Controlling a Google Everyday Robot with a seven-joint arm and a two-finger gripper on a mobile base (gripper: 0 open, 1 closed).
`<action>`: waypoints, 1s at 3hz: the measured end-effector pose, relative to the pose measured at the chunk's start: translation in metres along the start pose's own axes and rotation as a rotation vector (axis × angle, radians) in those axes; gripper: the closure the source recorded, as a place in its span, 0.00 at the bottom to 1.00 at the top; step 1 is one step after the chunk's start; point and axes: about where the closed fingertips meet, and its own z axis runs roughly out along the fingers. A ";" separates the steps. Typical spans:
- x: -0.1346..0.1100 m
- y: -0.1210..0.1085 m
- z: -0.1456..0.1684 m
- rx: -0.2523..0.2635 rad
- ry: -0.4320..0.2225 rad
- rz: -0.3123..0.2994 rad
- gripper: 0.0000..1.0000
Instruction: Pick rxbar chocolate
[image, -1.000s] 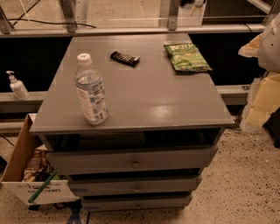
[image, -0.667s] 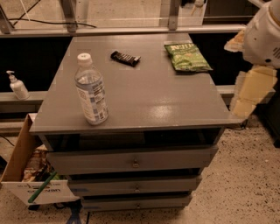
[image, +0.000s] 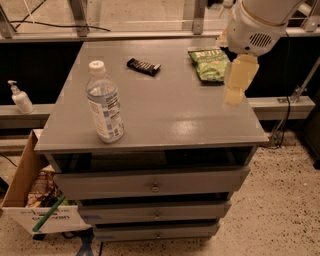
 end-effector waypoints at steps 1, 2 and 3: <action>-0.021 -0.027 0.027 -0.015 0.003 -0.042 0.00; -0.035 -0.046 0.049 -0.027 -0.002 -0.065 0.00; -0.051 -0.068 0.074 -0.044 -0.002 -0.074 0.00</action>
Offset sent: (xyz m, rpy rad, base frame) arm 0.0865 0.0562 -0.0462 -0.0213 0.0433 0.1004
